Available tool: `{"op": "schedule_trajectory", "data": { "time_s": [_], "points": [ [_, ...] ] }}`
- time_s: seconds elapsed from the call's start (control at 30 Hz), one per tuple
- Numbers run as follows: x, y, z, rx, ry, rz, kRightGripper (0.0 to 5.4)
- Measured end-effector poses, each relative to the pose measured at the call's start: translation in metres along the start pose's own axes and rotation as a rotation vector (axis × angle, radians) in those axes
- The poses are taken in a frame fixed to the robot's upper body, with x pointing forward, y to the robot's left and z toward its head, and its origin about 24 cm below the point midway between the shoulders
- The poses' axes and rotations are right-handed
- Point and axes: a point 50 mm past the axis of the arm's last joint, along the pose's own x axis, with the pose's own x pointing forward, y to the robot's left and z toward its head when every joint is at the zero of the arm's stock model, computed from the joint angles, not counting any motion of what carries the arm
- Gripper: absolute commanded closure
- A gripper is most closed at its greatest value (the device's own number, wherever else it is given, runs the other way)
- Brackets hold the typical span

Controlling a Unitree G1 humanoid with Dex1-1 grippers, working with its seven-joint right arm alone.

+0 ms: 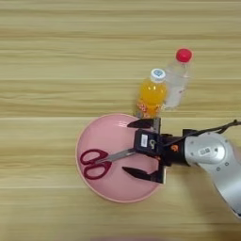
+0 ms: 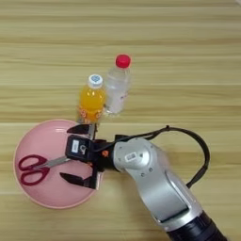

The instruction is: Move the objects on the table

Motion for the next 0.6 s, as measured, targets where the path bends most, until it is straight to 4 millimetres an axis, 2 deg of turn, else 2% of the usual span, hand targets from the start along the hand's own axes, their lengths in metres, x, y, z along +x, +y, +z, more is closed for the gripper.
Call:
{"op": "schedule_trajectory", "data": {
  "time_s": [0.43,0.6],
  "points": [
    [0.009,0.0,-0.006,0.011,-0.001,0.024,0.05],
    [0.012,-0.001,-0.01,0.086,-0.005,0.052,0.05]
  ]
}}
